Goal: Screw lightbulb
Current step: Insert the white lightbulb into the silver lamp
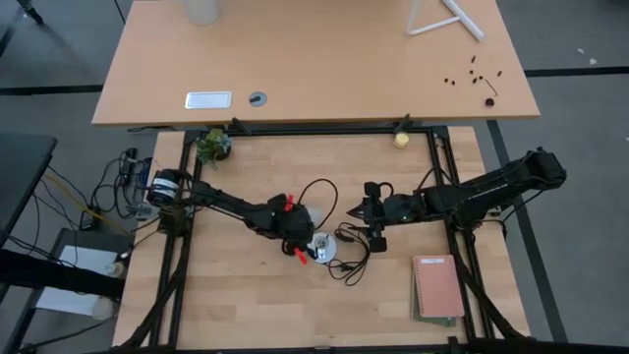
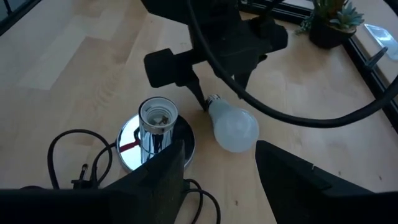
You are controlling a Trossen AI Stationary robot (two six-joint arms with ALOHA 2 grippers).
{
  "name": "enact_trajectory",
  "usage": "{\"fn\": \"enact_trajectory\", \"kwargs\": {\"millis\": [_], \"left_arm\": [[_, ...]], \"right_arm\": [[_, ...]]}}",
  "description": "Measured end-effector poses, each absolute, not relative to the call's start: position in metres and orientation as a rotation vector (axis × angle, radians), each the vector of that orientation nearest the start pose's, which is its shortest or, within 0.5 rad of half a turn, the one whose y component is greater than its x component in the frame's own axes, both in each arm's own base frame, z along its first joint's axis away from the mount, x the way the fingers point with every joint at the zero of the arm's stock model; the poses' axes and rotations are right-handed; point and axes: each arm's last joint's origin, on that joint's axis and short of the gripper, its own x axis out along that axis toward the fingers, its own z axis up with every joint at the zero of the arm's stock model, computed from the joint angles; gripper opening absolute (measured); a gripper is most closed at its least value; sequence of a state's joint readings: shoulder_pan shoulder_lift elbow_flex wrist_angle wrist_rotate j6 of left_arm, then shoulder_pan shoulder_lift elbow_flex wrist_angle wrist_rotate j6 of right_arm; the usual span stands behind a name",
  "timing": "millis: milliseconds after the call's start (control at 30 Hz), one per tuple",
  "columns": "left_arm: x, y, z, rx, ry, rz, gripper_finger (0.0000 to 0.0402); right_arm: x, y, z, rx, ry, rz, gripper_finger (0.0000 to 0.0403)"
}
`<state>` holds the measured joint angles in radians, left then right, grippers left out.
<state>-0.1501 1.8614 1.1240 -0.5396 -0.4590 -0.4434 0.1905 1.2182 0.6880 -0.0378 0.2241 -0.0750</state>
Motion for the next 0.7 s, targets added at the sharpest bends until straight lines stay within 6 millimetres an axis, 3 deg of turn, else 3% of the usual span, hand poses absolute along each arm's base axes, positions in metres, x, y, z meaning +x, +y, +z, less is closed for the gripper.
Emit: {"fn": "enact_trajectory", "kwargs": {"millis": [300,700], "left_arm": [[0.349,-0.039,0.149,0.079,1.087,0.448,0.028],[0.355,-0.024,0.141,0.008,1.115,0.404,0.0277]], "right_arm": [[0.248,0.041,0.227,-0.19,0.557,-0.012,0.0206],[0.248,0.042,0.228,-0.185,0.552,-0.003,0.0206]]}}
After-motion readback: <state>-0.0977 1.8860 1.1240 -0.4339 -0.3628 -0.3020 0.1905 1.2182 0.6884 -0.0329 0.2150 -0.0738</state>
